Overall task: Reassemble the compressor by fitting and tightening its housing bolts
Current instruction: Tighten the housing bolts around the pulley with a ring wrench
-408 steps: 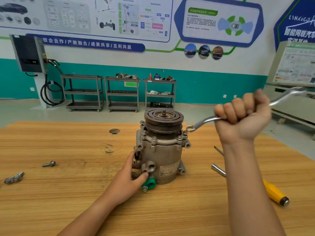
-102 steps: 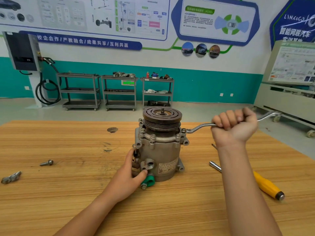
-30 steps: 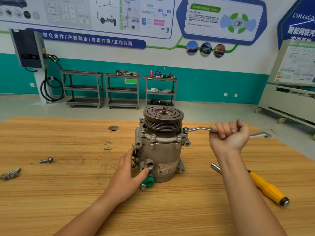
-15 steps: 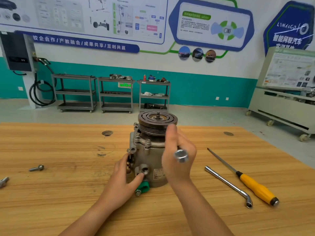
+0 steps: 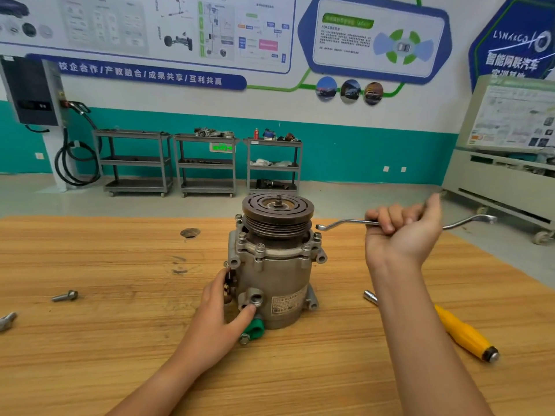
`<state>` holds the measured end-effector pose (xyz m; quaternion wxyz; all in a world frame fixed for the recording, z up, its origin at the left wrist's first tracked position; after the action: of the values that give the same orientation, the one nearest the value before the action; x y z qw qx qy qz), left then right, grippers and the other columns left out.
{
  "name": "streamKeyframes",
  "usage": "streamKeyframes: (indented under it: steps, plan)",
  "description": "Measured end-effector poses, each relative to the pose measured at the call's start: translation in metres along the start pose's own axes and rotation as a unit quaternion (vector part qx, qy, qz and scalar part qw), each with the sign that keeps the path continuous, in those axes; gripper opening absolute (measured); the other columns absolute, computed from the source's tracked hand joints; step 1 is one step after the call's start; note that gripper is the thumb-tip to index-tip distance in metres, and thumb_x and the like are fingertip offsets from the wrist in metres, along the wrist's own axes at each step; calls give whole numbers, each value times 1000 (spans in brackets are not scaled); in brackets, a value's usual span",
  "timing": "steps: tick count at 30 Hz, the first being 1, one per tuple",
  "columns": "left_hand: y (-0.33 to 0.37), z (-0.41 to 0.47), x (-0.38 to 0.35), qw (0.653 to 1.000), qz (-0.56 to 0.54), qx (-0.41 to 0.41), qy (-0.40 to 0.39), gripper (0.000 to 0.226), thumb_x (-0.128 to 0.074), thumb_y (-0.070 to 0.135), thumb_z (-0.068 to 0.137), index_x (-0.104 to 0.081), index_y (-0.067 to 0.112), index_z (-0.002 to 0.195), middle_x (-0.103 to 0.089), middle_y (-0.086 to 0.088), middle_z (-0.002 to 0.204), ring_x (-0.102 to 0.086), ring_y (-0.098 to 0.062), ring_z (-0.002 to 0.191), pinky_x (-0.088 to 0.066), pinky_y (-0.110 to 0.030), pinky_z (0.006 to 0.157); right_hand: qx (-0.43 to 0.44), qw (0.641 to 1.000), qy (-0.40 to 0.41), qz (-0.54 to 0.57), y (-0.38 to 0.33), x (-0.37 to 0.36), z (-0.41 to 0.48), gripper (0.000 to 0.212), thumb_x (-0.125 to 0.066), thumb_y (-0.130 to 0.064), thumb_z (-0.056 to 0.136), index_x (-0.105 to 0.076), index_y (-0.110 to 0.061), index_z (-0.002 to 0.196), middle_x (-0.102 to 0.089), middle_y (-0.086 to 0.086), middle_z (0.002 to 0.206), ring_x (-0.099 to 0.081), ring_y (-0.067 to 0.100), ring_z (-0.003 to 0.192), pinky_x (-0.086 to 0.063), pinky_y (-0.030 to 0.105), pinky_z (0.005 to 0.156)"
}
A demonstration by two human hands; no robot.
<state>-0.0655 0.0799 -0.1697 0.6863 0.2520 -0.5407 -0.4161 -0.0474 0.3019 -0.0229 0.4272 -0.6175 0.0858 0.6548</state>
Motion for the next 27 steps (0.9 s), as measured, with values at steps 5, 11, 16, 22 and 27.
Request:
streamKeyframes:
  steps: [5, 11, 16, 22, 27]
  plan:
    - [-2, 1, 0, 1000, 9, 2, -1, 85, -62, 43, 85, -6, 32, 148, -18, 9, 151, -22, 4, 119, -23, -20, 102, -7, 999, -30, -21, 7, 10, -6, 65, -29, -32, 101, -30, -22, 37, -20, -6, 38, -18, 11, 38, -33, 21, 47]
    - [-1, 0, 0, 1000, 6, 8, -5, 85, -62, 43, 85, -6, 33, 148, -20, 8, 150, -30, 0, 119, -30, -24, 101, 144, 973, -91, -153, 25, 15, -42, 63, -32, -26, 100, -39, -25, 37, -30, -10, 38, -30, 10, 39, -42, 19, 52]
    - [3, -1, 1, 1000, -7, 14, -7, 83, -63, 40, 84, -11, 29, 148, -25, 8, 146, -37, -10, 128, -35, -33, 106, 336, 850, -248, -320, 72, 36, -89, 37, -40, -20, 94, -41, -23, 57, -37, -4, 52, -34, 4, 51, -43, 14, 66]
    - [6, -2, 3, 1000, -14, 9, -22, 85, -67, 37, 82, -13, 27, 147, -27, 2, 147, -40, -19, 129, -39, -42, 105, 368, 817, -258, -362, 80, 13, -101, 53, -39, -27, 98, -42, -14, 47, -34, -11, 50, -34, 6, 51, -44, 34, 59]
    - [4, -1, 2, 1000, -10, 7, -11, 83, -62, 42, 84, -8, 32, 147, -23, 8, 150, -36, -11, 130, -36, -32, 106, 138, 983, -115, -24, 11, -14, -51, 60, -23, -31, 99, -41, -24, 43, -28, -10, 36, -24, 9, 32, -28, 18, 39]
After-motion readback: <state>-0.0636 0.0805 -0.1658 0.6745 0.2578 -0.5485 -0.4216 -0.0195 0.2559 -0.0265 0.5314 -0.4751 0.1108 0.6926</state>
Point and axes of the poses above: each hand's wrist, its own z-axis towards the middle knuckle, its own x-axis out of the back of the hand, y = z × x, the point moved 1 cm from there along z, towards the middle knuckle
